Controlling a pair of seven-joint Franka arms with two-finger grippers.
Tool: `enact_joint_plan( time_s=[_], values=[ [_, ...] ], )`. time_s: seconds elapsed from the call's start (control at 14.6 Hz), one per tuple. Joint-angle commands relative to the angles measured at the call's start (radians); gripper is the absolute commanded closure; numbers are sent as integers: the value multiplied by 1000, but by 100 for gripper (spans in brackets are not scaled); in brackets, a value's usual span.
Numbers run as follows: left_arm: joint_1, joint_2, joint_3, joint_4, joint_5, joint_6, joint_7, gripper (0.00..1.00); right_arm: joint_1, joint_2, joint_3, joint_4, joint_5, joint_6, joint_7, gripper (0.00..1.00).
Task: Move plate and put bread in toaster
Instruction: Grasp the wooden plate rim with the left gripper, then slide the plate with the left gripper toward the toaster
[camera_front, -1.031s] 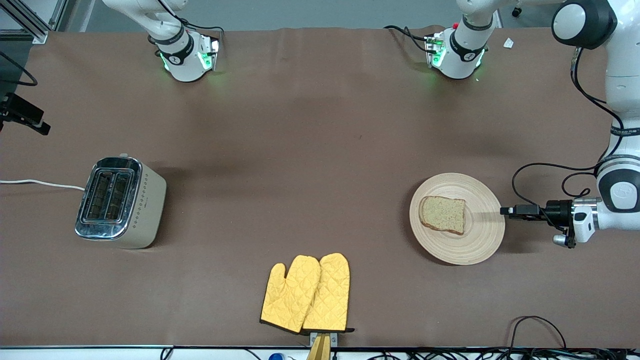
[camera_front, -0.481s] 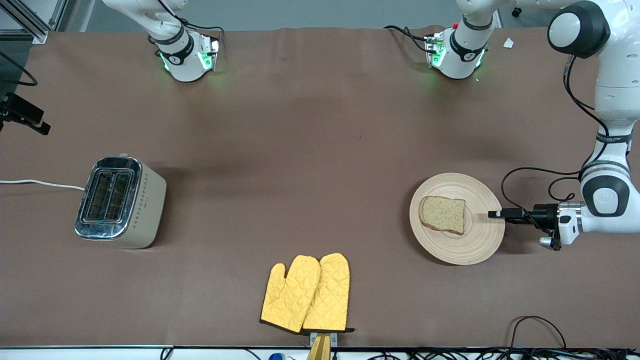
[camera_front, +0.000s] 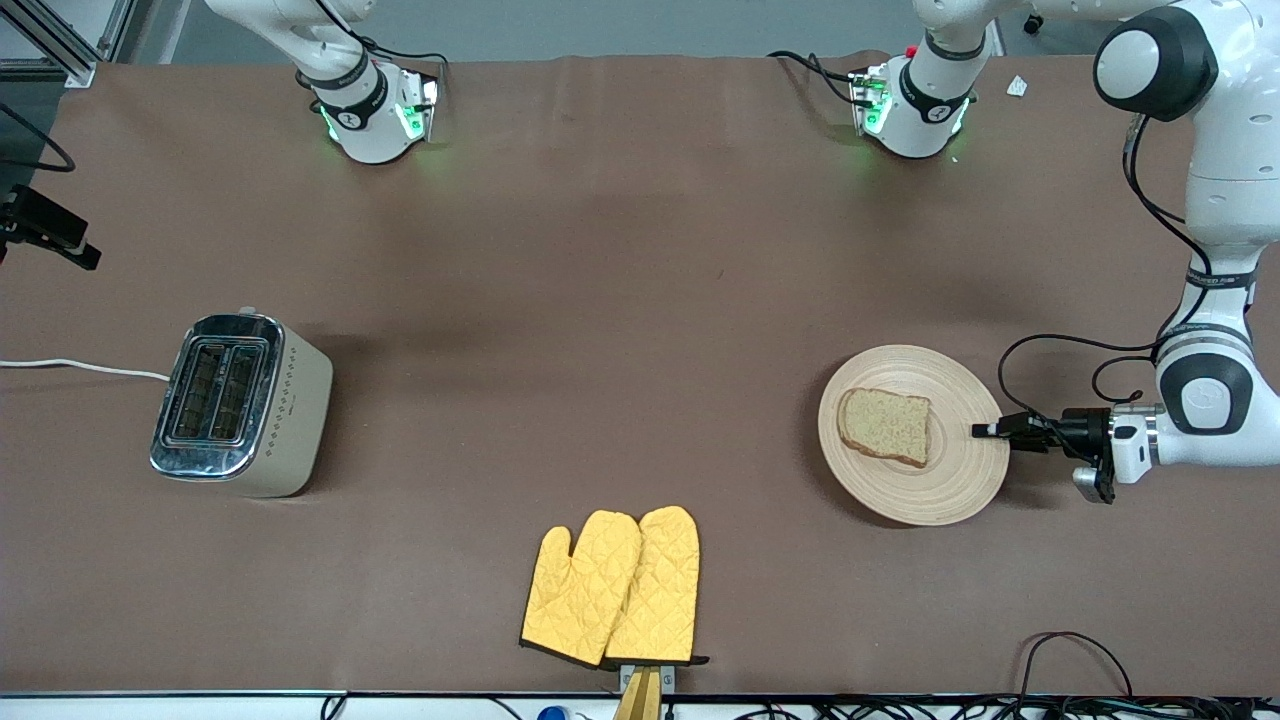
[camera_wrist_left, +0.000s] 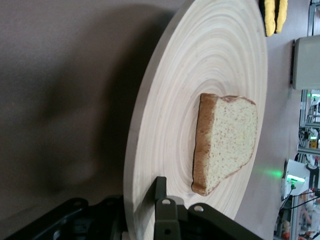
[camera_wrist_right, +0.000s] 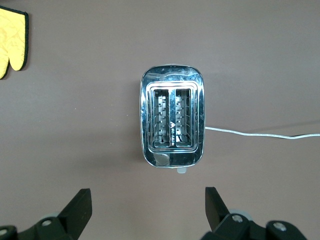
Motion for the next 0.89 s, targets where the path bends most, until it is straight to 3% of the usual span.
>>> enact_joint_plan(
  time_s=[0.0,0.21,0.48,0.82],
  values=[
    [-7,8,1,12,4,12,51,100,3,0,3,3,-11,-5,13,0],
    [-4,2,-74,13,1,9,-13,100,-3,0,3,3,-11,-25,8,0],
    [-25,2,-210,15,-55,17,-239,100,-4,0,3,3,-11,-28,11,0],
    [-164,7,-252,16,-192,89,-321,100,-7,0,1,3,-11,-30,6,0]
  ],
)
